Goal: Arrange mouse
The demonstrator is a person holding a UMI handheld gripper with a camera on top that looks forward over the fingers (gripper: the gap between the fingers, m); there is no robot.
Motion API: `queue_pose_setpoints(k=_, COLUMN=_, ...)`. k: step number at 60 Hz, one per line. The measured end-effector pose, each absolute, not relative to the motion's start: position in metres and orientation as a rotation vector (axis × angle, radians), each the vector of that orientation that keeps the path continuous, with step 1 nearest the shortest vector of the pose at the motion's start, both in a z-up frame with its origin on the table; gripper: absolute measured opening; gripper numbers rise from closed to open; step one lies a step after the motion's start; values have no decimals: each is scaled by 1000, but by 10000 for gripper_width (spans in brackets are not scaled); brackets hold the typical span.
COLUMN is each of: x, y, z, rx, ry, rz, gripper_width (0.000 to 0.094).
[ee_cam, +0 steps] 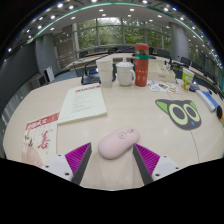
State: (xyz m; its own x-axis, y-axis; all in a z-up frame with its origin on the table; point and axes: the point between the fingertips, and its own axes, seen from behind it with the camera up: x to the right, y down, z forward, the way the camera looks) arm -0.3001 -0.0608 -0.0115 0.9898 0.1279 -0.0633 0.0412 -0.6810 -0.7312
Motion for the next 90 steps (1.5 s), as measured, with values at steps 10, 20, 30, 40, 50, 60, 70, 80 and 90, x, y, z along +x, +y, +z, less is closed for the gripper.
queue_pose_setpoints(k=10, x=-303, y=-30, z=-11, rx=-2323, ry=-121, rz=136, gripper_width=840)
queue_pose_setpoints(k=20, x=-293, y=-10, z=-16, rx=-2333, ry=-146, rz=31, gripper_width=625)
queue_pose_setpoints(k=30, x=-297, y=-5, z=-17, rx=-2342, ry=-163, rz=45, gripper_width=549)
queue_pose_setpoints(k=40, x=-298, y=-4, z=-17, rx=-2352, ry=-173, rz=65, gripper_width=488)
queue_pose_setpoints(k=50, x=-299, y=-3, z=-17, rx=-2345, ry=-171, rz=82, gripper_width=386)
queue_pose_setpoints(k=60, x=-300, y=-1, z=-16, rx=-2329, ry=-161, rz=99, gripper_width=331)
queue_pose_setpoints(k=70, x=-298, y=-2, z=-2, rx=-2317, ry=-122, rz=143, gripper_width=330)
queue_pose_setpoints(k=80, x=-266, y=20, z=74, rx=-2192, ry=-76, rz=181, gripper_width=333)
queue_pose_setpoints(k=90, x=-184, y=57, z=133, rx=-2084, ry=-22, rz=133, gripper_width=331)
